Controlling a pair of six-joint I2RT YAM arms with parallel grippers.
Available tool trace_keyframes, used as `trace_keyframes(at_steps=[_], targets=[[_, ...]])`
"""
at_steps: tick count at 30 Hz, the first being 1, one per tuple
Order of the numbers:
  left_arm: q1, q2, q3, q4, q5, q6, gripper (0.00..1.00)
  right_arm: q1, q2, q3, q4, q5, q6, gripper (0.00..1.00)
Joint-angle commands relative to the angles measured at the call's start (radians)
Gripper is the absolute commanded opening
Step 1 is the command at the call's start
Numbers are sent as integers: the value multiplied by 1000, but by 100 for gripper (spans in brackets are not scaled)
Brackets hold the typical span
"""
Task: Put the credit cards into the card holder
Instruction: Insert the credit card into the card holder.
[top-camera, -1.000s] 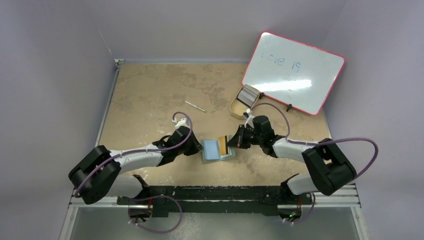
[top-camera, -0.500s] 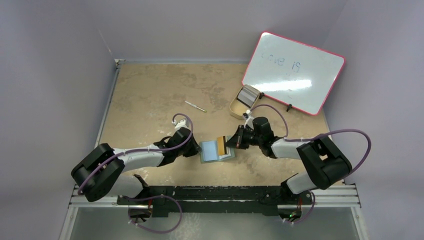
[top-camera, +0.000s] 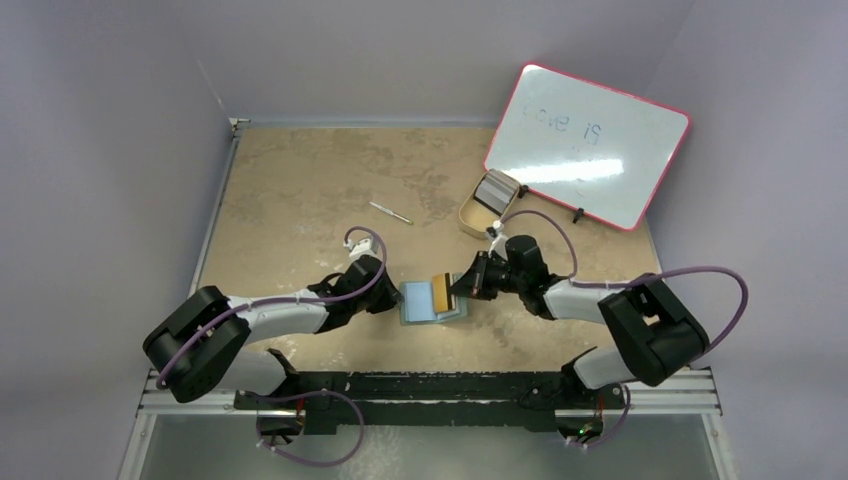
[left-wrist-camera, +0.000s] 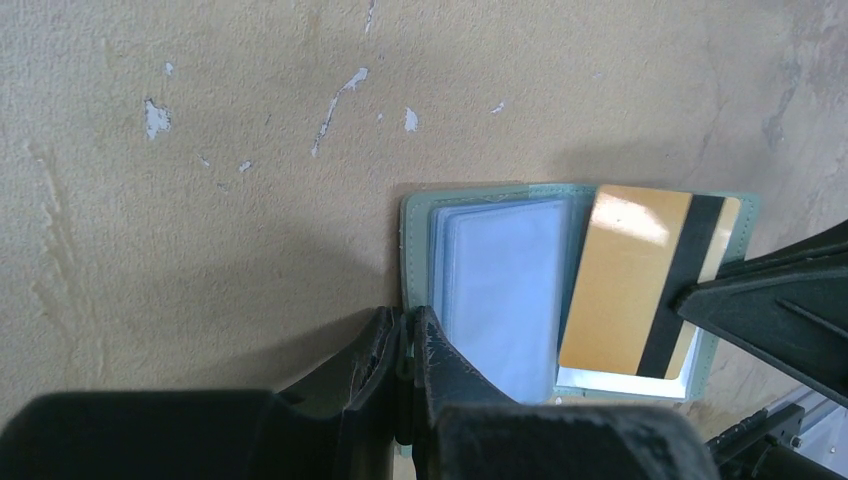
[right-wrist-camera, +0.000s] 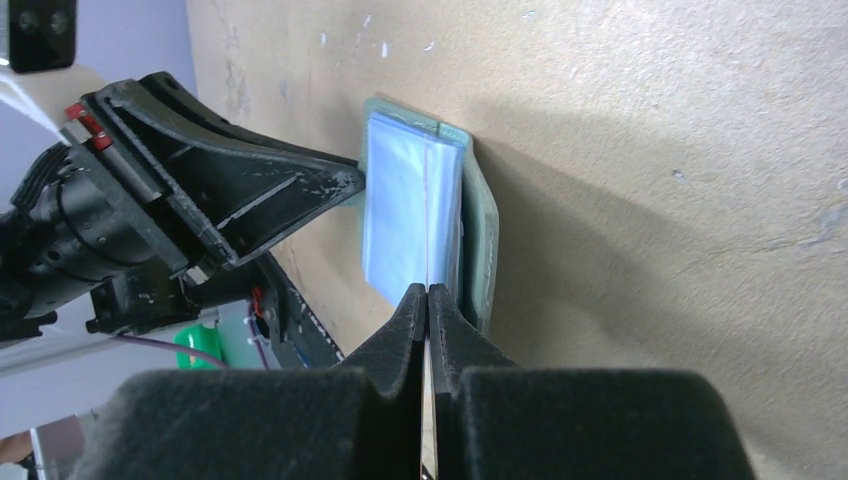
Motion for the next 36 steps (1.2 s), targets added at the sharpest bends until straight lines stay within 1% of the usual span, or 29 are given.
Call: trace_keyframes(at_steps=[1,4,8,23,27,32,36], targets=[[0,5,-23,-3,-29,1,0,9,-93,27,-79,48,-4,0],[0,2,-27,-1,-34,-5,0,9,-134,31,-111,77,-10,0],[0,0,-28,3,-32,-11,0,11,-124,23,-99,79,-6,0],[-1,-3,-44,8,-31,-27,0,78,6,-13,79,74,67,0],[-2,-3,-46,9,-34,-27,0,80,-8,-25,63,102,68,0],[-1,2,-45,6,-32,-27,0,80,-71,-49,5,182,69,0],[-1,-1,-46,2,-32,-26,0,81,-61,-58,6,193,64,0]])
